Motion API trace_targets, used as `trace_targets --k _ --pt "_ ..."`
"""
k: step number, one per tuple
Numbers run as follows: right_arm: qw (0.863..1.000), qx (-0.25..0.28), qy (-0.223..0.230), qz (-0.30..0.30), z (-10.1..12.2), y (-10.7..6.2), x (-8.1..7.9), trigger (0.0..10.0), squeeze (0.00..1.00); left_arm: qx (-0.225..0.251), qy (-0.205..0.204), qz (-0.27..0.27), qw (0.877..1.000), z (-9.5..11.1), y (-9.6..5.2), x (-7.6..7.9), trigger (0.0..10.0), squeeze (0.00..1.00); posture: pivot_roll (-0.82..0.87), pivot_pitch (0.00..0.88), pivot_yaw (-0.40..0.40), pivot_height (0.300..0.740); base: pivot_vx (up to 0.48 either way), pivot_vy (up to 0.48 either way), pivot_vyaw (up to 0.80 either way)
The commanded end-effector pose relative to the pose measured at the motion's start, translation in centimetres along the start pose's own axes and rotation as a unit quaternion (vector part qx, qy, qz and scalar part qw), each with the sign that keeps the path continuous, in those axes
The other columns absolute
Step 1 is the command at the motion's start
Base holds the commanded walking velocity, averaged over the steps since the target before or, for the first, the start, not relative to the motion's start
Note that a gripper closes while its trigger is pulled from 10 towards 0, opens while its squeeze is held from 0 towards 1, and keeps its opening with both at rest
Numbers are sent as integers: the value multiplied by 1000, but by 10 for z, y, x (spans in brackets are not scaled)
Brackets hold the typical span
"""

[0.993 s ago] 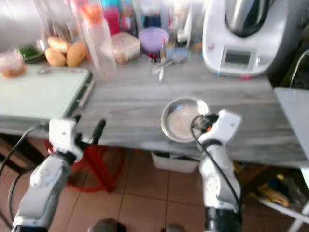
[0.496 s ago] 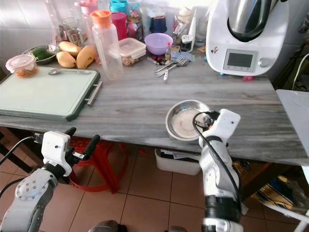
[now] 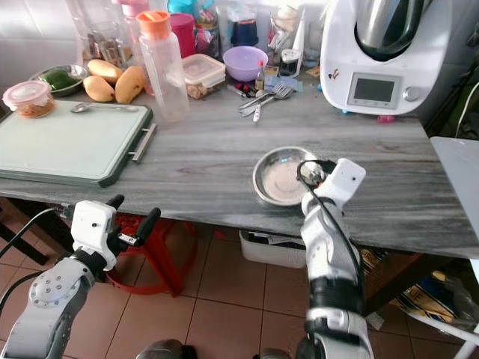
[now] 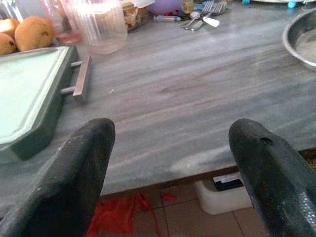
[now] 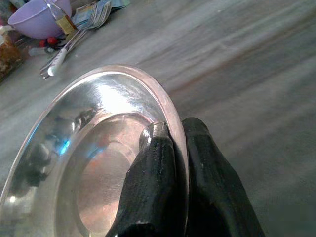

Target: Setting the table

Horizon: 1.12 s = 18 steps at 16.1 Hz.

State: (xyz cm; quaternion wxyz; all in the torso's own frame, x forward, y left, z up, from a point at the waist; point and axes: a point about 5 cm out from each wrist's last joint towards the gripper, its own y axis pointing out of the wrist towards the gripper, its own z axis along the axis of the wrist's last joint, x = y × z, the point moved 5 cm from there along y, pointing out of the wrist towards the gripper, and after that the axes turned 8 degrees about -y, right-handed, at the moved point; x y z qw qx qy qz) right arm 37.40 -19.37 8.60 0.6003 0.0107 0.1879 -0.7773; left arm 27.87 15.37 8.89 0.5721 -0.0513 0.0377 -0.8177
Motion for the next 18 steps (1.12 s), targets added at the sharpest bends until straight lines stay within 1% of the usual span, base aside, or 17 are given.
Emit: trace_targets --k 1,2,3,4,7,9,10,11,12,14,18 --pt "1000 -17 -3 -3 -8 1 -1 10000 0 -4 -2 -8 1000 0 -1 3 10000 0 36 0 22 740 0 0 0" --pt "999 -38 -5 23 -19 -1 -13 10000 0 -3 0 -9 1000 1 -1 3 10000 0 35 0 25 740 0 0 0" --pt "999 -38 -5 23 -19 -1 -13 10000 0 -3 0 -9 1000 1 -1 3 10000 0 35 0 25 740 0 0 0" --pt "998 -53 1 45 -26 -4 -25 10000 0 -5 3 -14 1000 1 0 5 10000 0 33 0 28 740 0 0 0" --pt "997 -55 6 46 -26 -3 -28 10000 0 -8 4 -16 1000 0 0 7 10000 0 30 0 29 740 0 0 0" --pt "998 -52 4 36 -24 -1 -23 10000 0 -10 1 -16 1000 1 1 7 10000 0 32 0 30 740 0 0 0" --pt "998 -51 8 26 -23 0 -18 10000 0 -9 0 -15 1000 1 2 6 10000 0 32 0 30 740 0 0 0" --pt "999 -44 8 22 -20 0 -16 10000 545 -9 0 -14 1000 1 2 6 10000 0 32 0 30 740 0 0 0" --pt "999 -41 12 20 -18 1 -15 10000 1000 -9 0 -14 1000 1 2 7 10000 0 31 0 30 740 0 0 0" --pt "998 -36 36 23 -16 2 -15 10000 1000 -12 -3 -16 1000 0 2 8 10000 0 32 0 30 740 0 0 0" --pt "999 -33 37 22 -16 3 -15 10000 1000 -11 -3 -15 1000 0 2 8 10000 0 35 0 29 740 0 0 0"
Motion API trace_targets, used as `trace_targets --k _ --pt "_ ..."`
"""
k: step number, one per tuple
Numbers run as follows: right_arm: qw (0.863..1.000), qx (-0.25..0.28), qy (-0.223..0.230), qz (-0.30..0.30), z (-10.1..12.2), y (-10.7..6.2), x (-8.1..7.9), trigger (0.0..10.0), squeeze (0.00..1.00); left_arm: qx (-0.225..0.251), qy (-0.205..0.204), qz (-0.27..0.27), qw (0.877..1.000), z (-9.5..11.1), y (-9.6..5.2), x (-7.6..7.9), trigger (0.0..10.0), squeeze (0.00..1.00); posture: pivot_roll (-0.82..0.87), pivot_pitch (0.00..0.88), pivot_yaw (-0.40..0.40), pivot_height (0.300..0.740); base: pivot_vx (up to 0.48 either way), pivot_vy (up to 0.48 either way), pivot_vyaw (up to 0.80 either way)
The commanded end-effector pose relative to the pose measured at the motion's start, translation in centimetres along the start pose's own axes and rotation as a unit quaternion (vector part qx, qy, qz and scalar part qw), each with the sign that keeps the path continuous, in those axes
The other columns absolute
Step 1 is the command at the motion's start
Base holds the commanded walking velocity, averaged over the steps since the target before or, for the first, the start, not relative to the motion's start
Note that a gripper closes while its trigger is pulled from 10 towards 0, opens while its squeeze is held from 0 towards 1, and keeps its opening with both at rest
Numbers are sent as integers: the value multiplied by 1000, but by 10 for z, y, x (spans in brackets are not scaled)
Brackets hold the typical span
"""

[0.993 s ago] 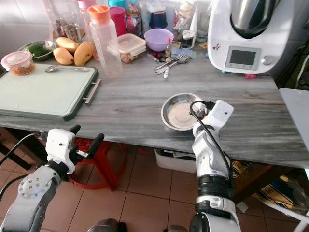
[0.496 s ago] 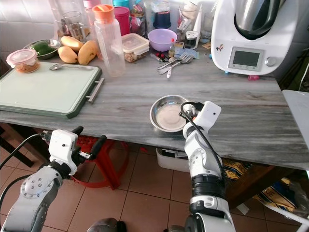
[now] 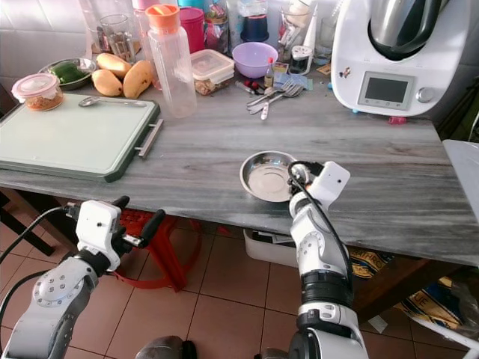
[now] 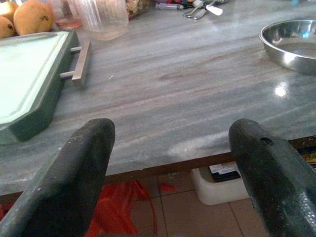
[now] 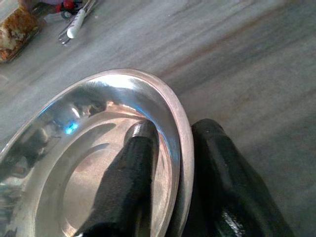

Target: Setting the table

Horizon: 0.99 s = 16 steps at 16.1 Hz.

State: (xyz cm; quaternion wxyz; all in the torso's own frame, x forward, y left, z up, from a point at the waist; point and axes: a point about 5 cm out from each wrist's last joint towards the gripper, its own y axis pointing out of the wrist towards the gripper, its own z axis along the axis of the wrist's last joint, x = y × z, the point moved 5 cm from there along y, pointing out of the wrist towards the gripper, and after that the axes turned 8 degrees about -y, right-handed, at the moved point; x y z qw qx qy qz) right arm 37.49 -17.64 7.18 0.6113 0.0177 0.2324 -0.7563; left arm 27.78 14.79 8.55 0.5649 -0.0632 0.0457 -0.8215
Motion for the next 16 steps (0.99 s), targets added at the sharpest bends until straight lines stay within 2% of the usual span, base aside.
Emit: trace_targets --k 1,3,4,7,9,11,13,14,16 --pt "1000 9 8 3 5 2 -3 10000 1000 3 2 -6 1000 4 0 2 10000 0 35 0 31 740 0 0 0" --pt "999 32 -17 10 14 1 -5 10000 1000 4 2 -6 1000 5 1 2 10000 0 33 0 32 740 0 0 0" --pt "997 67 -36 28 27 -3 -11 10000 1000 5 2 -6 1000 5 1 2 10000 0 31 0 32 740 0 0 0" --pt "991 105 -58 54 41 -8 -19 10000 1000 10 -1 0 1000 7 6 0 10000 0 24 0 31 740 0 0 0" --pt "977 162 -121 60 61 -16 -22 10000 1000 20 -7 -1 1000 10 10 1 10000 0 18 0 28 740 0 0 0" --pt "964 192 -175 62 69 -24 -21 10000 1000 12 -10 34 999 7 18 -6 10000 0 16 0 21 740 0 0 0" --pt "956 200 -203 67 64 -33 -18 10000 1000 19 -18 48 998 10 23 -11 10000 0 15 0 16 740 0 0 0" --pt "950 202 -225 73 54 -43 -16 10000 1000 33 -26 60 997 13 27 -15 10000 0 3 0 17 740 0 0 0" --pt "954 187 -223 74 40 -51 -12 10000 1000 52 -29 73 996 20 33 -15 10000 0 -11 0 21 740 0 0 0"
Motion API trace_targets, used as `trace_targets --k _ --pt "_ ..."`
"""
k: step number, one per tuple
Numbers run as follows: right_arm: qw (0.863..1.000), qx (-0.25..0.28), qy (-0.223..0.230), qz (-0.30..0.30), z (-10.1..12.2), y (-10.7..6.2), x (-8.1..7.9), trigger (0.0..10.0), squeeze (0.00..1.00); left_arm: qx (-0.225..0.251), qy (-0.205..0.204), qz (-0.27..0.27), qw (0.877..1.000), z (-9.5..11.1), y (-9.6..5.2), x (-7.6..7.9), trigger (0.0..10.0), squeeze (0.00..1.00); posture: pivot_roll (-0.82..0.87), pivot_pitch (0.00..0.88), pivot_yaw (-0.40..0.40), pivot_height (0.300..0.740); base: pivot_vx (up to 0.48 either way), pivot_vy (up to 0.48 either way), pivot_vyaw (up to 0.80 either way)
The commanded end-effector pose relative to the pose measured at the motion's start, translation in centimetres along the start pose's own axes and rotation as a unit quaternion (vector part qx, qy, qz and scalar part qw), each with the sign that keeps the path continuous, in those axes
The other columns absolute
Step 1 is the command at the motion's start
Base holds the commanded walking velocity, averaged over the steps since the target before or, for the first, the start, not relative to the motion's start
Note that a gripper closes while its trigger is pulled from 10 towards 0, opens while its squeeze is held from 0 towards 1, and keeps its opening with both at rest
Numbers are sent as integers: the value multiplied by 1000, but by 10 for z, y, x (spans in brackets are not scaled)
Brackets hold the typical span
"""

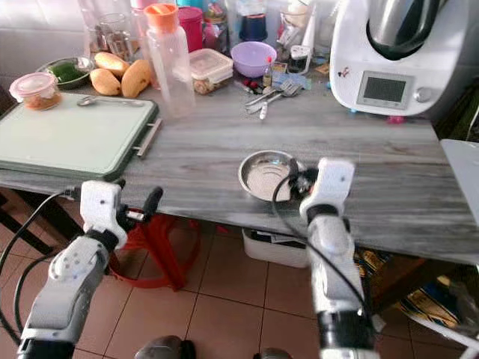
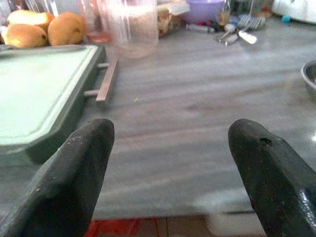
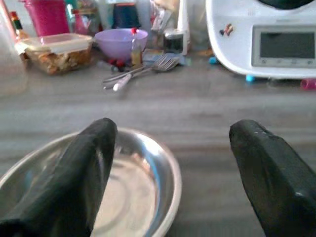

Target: Setting the table

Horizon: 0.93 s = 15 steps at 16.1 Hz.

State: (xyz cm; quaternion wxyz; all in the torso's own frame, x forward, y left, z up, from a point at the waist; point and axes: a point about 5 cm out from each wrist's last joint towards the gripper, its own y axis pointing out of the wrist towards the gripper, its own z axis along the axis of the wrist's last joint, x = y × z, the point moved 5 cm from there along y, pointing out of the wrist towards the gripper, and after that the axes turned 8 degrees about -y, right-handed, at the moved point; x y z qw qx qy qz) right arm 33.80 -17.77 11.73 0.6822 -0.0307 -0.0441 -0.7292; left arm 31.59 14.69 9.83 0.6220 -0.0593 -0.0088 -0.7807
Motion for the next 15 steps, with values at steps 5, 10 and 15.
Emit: trace_targets --k 5,10,15 --pt "1000 -6 -9 -20 -2 -14 3 10000 0 19 0 11 1000 5 12 -1 10000 0 -39 0 37 740 0 0 0" --pt "999 0 -23 -23 7 -3 7 10000 0 30 1 16 999 9 19 -1 10000 0 -34 0 29 740 0 0 0" --pt "996 -5 -62 -58 2 1 17 10000 0 32 1 19 999 6 15 -1 10000 0 -28 0 21 740 -283 0 0"
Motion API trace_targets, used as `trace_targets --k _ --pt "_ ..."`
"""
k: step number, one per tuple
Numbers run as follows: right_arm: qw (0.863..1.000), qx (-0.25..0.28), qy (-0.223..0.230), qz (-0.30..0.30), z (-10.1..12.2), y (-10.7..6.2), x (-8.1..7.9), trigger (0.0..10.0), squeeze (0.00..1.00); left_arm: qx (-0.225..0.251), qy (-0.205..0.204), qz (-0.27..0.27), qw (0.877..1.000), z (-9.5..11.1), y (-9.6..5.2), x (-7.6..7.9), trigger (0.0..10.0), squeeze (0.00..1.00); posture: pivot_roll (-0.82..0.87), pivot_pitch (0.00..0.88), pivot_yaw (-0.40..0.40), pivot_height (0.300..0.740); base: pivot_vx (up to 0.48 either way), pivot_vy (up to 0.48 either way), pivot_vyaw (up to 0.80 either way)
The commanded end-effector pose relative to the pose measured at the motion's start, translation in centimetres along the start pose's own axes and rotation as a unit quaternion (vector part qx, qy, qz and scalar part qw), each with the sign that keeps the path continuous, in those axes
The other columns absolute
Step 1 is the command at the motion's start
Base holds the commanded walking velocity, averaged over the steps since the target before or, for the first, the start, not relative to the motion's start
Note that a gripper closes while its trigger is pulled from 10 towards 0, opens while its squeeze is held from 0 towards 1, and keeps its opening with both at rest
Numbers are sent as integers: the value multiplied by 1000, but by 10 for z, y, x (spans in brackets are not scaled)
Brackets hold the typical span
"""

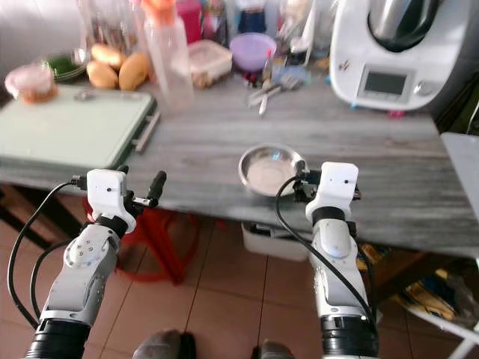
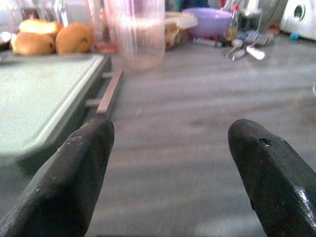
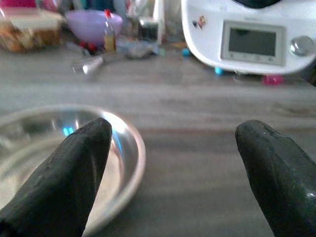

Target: Setting the table

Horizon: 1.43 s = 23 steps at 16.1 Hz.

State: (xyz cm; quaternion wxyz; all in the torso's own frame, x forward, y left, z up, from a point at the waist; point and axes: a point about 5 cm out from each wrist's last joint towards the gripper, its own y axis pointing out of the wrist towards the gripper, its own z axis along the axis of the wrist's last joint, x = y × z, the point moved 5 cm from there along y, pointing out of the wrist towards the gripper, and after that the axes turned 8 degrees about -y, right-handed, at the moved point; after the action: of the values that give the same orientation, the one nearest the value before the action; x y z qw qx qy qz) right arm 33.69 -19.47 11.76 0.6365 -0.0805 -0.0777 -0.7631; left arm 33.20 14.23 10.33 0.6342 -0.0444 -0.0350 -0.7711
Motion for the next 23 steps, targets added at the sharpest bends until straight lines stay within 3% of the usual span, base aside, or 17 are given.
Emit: trace_targets --k 1,3,12,17,23 --pt "1000 16 -17 -3 6 1 0 10000 0 0 6 5 1000 0 -2 -3 10000 0 -30 0 21 740 -307 0 0" --pt "999 18 29 32 12 0 -10 10000 0 -2 9 0 1000 -1 -3 0 10000 0 -32 0 24 740 -307 0 0" --pt "999 13 41 33 6 -6 -11 10000 0 -10 3 -2 1000 -3 -3 2 10000 0 -35 0 30 740 -308 0 0" --pt "998 11 44 37 6 -5 -13 10000 0 -16 0 -10 1000 -8 -7 9 10000 0 -32 0 27 740 -284 0 -631" --pt "998 13 39 43 5 -4 -16 10000 0 3 3 -33 999 1 -6 15 10000 0 -30 0 29 740 0 0 -221"
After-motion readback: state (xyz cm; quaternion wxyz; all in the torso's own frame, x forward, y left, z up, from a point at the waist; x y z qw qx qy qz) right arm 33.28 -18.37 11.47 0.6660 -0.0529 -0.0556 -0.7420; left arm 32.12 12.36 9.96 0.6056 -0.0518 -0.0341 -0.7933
